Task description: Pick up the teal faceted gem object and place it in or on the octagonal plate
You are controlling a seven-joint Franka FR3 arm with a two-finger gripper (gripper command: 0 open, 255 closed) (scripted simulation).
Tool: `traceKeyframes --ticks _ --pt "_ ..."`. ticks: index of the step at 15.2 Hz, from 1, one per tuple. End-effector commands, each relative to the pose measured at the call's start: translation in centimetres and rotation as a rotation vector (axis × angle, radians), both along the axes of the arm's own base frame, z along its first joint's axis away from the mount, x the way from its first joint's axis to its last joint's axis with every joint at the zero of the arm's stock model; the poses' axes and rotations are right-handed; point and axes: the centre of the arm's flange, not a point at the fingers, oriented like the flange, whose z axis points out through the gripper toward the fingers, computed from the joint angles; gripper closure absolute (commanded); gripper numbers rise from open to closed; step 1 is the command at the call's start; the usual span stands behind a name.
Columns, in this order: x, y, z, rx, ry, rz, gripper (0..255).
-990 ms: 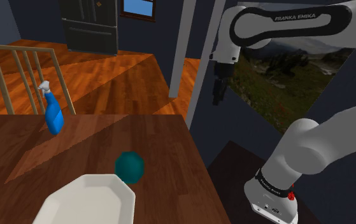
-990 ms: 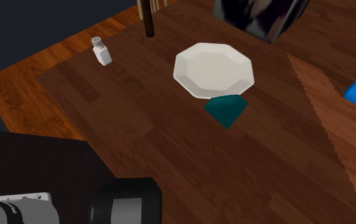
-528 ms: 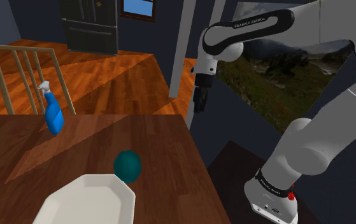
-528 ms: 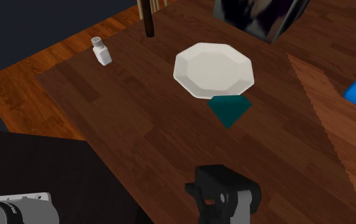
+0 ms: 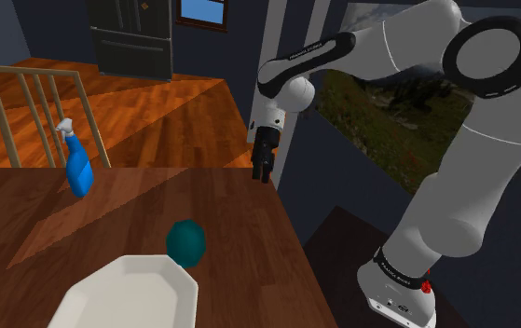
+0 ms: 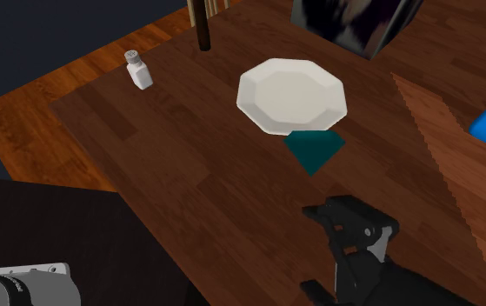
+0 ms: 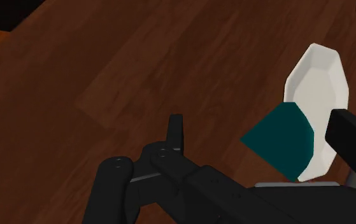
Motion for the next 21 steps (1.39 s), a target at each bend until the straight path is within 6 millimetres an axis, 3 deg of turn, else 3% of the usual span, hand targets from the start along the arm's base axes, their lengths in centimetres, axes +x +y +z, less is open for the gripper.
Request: traceKeyframes --ticks 1,11,18,21 --pt "1.5 1.1 -2.3 0.069 0.026 0.001 0" --pt "7.8 8.7 -11.3 0.373 0.149 0.016 0" --pt "5.8 11.7 -13.0 0.373 0.149 0.016 0" --pt "5.8 11.7 -13.0 0.373 0.149 0.016 0"
